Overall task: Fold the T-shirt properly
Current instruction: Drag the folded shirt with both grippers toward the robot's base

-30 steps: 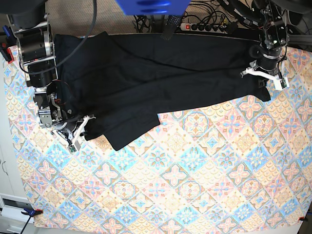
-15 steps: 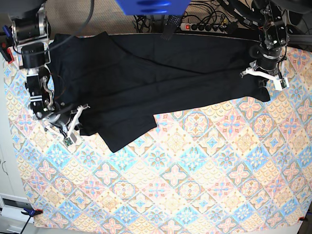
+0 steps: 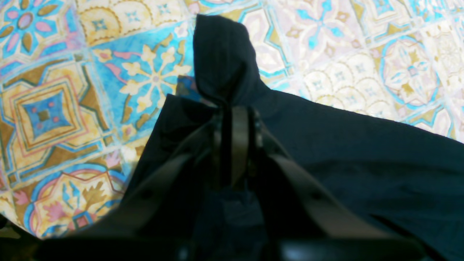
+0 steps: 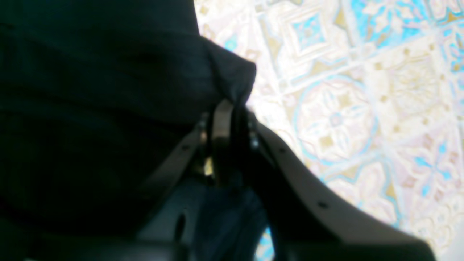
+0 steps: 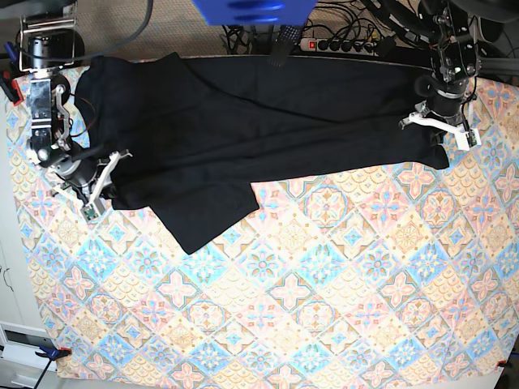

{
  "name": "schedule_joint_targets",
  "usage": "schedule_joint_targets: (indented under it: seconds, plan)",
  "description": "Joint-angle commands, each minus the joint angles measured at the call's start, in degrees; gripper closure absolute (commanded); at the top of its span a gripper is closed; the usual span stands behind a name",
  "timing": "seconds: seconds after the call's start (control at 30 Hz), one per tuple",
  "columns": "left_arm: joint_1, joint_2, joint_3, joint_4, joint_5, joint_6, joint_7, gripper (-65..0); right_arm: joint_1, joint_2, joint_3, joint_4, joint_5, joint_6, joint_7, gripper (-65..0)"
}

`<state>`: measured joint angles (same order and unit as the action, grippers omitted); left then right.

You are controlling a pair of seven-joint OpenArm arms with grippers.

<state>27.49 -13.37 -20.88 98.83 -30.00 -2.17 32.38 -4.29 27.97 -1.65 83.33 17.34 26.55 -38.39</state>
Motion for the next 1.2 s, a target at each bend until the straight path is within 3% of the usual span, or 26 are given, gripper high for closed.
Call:
schedule_joint_targets:
  seconds: [0.0,0.17,0.37,0.97,1.17]
  plan:
    - [-0.36,-0.83,-0.52,0.91,0.06,-0.15,-1.13,0.0,0.21,1.18,1.25,1.37,0.28,-0.30,0.99,-3.9]
    - [-0.45,-0.92,-0.61,0.82,0.06,-0.15,-1.13,0.0,-3.05,1.18,5.56,4.01,0.28,-0.22,0.99,-3.9]
    - [-0.45,-1.01,-0.61,0.82,0.06,-0.15,-1.13,0.0,-5.33,1.18,9.43,5.51,0.28,7.34,0.99,-3.9]
    - [0.25,-2.33,-0.52,0.82,0.06,-0.15,-1.04,0.0,-8.58,2.32,12.51,5.68,0.19,7.34,0.99,-3.9]
    - [1.04,-2.77,-0.61,0.73,0.06,-0.15,3.71,0.0,-11.66,2.41,14.00,5.77,0.19,7.34,1.16,-3.9]
